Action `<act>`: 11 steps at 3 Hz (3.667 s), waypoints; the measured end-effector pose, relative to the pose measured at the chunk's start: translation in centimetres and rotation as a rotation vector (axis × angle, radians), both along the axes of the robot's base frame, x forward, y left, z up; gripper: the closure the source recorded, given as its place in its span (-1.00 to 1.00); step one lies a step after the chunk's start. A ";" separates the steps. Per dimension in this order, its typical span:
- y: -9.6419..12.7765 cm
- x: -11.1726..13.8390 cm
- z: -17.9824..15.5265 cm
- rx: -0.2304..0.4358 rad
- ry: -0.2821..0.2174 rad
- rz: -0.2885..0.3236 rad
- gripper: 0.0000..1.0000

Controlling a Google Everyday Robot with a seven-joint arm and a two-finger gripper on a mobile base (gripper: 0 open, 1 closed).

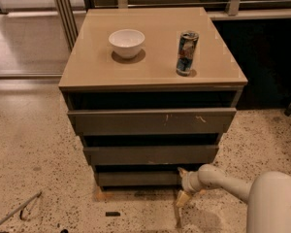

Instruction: Open bottom drawer

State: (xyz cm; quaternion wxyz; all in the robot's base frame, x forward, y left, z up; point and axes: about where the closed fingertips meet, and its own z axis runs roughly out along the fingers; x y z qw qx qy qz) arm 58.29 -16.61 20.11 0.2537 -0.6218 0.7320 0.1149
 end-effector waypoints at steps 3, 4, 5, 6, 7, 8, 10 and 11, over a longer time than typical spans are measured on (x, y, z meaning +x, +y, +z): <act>1.2 3.9 -2.3 0.022 0.017 0.016 -1.00; 1.4 4.2 -3.9 0.025 0.053 0.011 -1.00; 1.6 4.0 -4.0 0.024 0.063 0.016 -1.00; 1.8 3.1 -3.5 0.015 0.101 0.030 -1.00; 1.6 2.0 -3.0 0.008 0.149 0.034 -1.00; 0.9 0.6 -2.6 0.019 0.212 0.028 -1.00; 0.3 -2.5 -2.4 0.060 0.335 0.020 -1.00; 0.3 -2.5 -2.2 0.060 0.335 0.020 -1.00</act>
Offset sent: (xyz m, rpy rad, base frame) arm 0.0535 0.0079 -0.0148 0.0252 -0.0124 0.0163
